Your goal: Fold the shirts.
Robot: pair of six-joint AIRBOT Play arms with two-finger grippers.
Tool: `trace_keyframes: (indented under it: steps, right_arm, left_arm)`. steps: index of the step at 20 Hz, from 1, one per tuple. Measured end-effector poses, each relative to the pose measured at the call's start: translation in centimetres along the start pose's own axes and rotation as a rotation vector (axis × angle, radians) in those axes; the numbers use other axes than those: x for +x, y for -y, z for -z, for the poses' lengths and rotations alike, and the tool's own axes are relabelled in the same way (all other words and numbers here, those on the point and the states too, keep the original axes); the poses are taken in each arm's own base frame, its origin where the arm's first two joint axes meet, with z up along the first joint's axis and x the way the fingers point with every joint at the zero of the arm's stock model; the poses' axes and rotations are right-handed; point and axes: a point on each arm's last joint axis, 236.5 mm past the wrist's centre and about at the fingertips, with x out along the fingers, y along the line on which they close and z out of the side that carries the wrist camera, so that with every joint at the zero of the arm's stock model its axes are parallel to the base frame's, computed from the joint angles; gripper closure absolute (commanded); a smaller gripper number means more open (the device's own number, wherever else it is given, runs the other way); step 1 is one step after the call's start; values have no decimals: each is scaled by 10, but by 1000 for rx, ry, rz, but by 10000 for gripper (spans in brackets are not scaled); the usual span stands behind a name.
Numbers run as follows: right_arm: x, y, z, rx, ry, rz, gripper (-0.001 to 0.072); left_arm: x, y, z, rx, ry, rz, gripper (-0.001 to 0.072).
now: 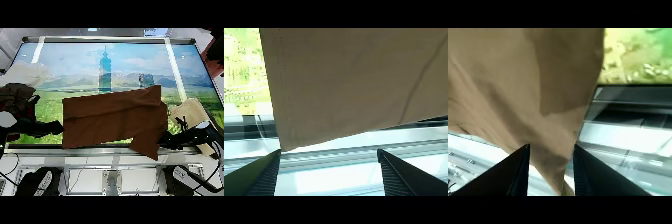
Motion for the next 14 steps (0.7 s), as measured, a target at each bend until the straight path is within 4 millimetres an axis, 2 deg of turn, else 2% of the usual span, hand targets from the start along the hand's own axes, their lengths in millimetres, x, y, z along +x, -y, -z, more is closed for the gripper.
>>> trace_keyframes:
  steps: [4,6,8,9,14]
  right_arm:
    - [10,-5,-1,-29,-2,31,365]
    - [13,-8,-2,-38,-1,41,389]
    - [15,-6,-4,-43,8,59,630]
    - [15,-5,-8,-44,23,66,684]
    - [16,-6,-8,-62,21,69,686]
  left_arm:
    - [0,0,1,-3,-2,2,4]
    - [0,1,1,-3,-2,2,4]
    - [0,1,1,-2,-2,3,3]
    - [0,1,1,-3,-3,3,4]
    - [0,1,1,-3,-2,2,4]
